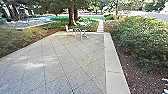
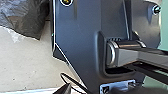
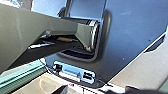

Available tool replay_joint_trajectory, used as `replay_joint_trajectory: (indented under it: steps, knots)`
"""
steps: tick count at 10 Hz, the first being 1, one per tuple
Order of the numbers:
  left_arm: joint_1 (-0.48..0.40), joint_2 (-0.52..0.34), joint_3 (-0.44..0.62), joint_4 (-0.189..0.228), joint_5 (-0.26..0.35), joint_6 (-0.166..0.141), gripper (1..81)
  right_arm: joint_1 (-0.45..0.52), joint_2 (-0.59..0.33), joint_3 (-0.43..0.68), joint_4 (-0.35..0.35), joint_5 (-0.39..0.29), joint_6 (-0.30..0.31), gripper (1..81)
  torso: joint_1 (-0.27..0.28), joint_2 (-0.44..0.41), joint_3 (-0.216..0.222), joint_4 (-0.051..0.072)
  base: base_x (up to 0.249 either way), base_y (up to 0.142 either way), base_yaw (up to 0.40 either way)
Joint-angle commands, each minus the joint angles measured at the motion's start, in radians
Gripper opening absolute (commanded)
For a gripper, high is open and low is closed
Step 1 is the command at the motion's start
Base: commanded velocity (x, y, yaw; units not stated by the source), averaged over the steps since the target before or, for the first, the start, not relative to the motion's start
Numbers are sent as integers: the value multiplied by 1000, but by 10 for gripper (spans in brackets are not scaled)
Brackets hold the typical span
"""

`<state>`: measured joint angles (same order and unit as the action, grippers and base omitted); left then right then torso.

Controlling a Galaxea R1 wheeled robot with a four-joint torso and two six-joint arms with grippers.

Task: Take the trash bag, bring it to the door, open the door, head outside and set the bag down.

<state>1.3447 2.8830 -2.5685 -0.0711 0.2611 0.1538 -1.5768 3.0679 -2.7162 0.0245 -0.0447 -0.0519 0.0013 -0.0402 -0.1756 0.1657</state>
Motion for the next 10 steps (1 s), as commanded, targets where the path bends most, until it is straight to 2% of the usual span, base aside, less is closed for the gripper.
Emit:
replay_joint_trajectory:
  steps: [1, 2, 3, 4, 6, 7, 8, 10]
  knots:
    - [23, 30, -7, 56, -8, 13, 811, 27, 27, 26, 3, -66, -3, 811, 0, 0, 95, 0, 0, 0, 0]
    - [34, 35, -7, 56, -9, 13, 811, 27, 27, 26, 3, -66, -3, 811, -1, 0, 32, -1, 0, 0, 0]
    - [47, 43, -10, 56, -13, 13, 811, 27, 27, 26, -5, -66, -5, 811, -1, -1, 63, -1, 0, 0, 0]
    - [70, 58, -27, 56, -64, 13, 811, 25, 27, 26, -9, -66, -5, 811, -1, -2, 89, -1, 0, 0, 0]
    - [126, 112, -93, 57, -195, 13, 811, 16, 27, 26, -9, -47, -6, 811, -1, -2, 104, -1, 0, 0, 0]
    - [140, 147, -134, 53, -236, 12, 811, 10, 27, 26, -24, -17, -8, 811, -1, -2, 102, -1, 0, 0, 0]
    - [141, 170, -165, 40, -267, 10, 811, 4, 27, 26, -49, 8, -8, 811, -1, -2, 100, -1, 0, 0, 0]
    - [130, 188, -191, 39, -295, 1, 811, -6, 24, 21, -55, 65, -8, 811, -1, -3, 101, -1, 0, 0, 0]
